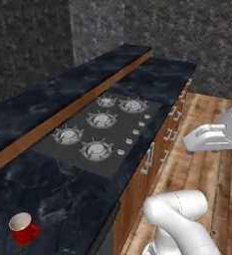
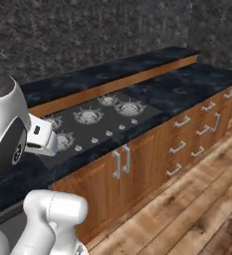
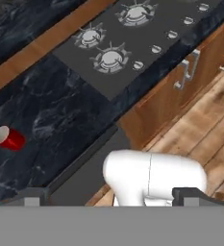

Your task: Clear the mugs and bowl far away from the sink.

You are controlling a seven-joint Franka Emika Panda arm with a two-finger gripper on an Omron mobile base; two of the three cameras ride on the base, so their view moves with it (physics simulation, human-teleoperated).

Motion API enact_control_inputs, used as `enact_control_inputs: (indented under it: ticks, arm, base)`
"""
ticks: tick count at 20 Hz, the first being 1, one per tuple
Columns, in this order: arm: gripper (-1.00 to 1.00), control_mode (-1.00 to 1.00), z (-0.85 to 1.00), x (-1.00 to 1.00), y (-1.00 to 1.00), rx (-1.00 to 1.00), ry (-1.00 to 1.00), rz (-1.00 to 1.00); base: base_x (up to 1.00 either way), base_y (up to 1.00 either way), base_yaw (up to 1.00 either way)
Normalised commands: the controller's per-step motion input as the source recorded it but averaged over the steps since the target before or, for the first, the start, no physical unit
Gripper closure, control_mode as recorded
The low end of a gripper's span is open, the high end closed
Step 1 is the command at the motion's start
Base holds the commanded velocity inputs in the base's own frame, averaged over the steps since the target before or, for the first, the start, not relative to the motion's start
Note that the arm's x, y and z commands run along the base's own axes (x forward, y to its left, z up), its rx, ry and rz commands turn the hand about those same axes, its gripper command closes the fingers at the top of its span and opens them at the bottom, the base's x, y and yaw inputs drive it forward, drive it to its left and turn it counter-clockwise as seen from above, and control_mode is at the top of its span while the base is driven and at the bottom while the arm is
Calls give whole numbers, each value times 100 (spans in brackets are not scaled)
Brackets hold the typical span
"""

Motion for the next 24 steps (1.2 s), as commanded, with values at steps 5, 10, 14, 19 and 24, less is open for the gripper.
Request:
enact_control_inputs:
  ticks: [5,10,14,19,24]
  arm:
    - [-100,100,0,0,0,0,0,0]
    - [-100,100,0,0,0,0,0,0]
    - [-100,100,0,0,0,0,0,0]
    - [-100,100,0,0,0,0,0,0]
    - [-100,100,0,0,0,0,0,0]
  base:
    - [0,0,-100]
    - [0,0,-100]
    - [0,0,-100]
    - [0,0,-100]
    - [0,0,-100]
